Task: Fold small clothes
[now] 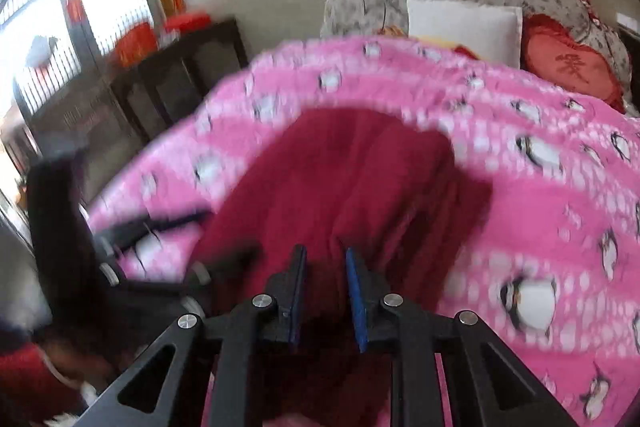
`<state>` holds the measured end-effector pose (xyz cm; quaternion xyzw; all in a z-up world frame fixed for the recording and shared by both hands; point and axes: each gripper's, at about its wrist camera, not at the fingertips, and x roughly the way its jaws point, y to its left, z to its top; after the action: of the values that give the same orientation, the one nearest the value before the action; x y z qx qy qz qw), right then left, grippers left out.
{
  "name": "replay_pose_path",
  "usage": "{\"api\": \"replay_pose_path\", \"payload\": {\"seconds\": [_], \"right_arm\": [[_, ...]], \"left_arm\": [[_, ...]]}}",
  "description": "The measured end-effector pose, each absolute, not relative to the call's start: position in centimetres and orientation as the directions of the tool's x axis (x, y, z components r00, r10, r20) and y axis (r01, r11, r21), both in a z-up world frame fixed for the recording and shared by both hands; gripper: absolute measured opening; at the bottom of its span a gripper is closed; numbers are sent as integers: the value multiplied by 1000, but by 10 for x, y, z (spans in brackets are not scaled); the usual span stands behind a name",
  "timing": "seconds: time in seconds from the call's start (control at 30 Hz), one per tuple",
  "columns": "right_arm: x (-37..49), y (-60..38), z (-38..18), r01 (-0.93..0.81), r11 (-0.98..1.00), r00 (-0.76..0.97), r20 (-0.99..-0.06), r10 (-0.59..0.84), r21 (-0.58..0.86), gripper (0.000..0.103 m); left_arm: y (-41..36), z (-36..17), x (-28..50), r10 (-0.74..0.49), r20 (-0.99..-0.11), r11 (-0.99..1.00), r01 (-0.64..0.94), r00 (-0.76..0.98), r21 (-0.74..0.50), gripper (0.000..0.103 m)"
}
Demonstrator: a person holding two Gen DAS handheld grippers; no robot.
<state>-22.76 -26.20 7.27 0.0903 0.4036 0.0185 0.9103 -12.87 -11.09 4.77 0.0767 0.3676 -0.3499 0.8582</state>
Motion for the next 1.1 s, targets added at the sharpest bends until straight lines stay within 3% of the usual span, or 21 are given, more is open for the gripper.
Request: {"api": "replay_pose_path", "payload": {"seconds": [0.03, 0.13, 0.33, 0.5, 0.6, 0.87, 1.0, 1.1], "right_arm": [[-231, -260, 62, 43, 990, 664, -744, 73, 136, 18], [-240, -272, 56, 58, 974, 691, -713, 118, 217, 18], [-264, -254, 89, 35, 977, 750, -651, 114, 212, 18], [-263, -239, 66, 80, 991, 702, -712, 19, 106, 19], [-271, -245, 65, 113, 981, 713, -701, 31, 158, 19], [-296, -237, 100, 159, 972, 773, -634, -12, 175, 30], [-297, -235, 111, 196, 962, 791, -610, -41, 190, 47], [-294, -233, 112, 205, 959, 793, -608, -45, 196, 47]], "left_arm": [[-109, 48, -130, -549, -689, 741, 657, 473, -139, 75], [-103, 48, -135, -562, -691, 740, 650, 455, -173, 75], [-97, 55, -142, -533, -665, 776, 616, 524, -137, 74], [-94, 56, -144, -508, -649, 809, 572, 566, -133, 75], [-91, 58, -148, -498, -632, 819, 561, 594, -117, 74], [-88, 70, -158, -491, -603, 825, 557, 629, -91, 75], [-88, 79, -160, -492, -600, 821, 566, 631, -78, 75], [-85, 82, -162, -503, -586, 819, 567, 635, -89, 75]]}}
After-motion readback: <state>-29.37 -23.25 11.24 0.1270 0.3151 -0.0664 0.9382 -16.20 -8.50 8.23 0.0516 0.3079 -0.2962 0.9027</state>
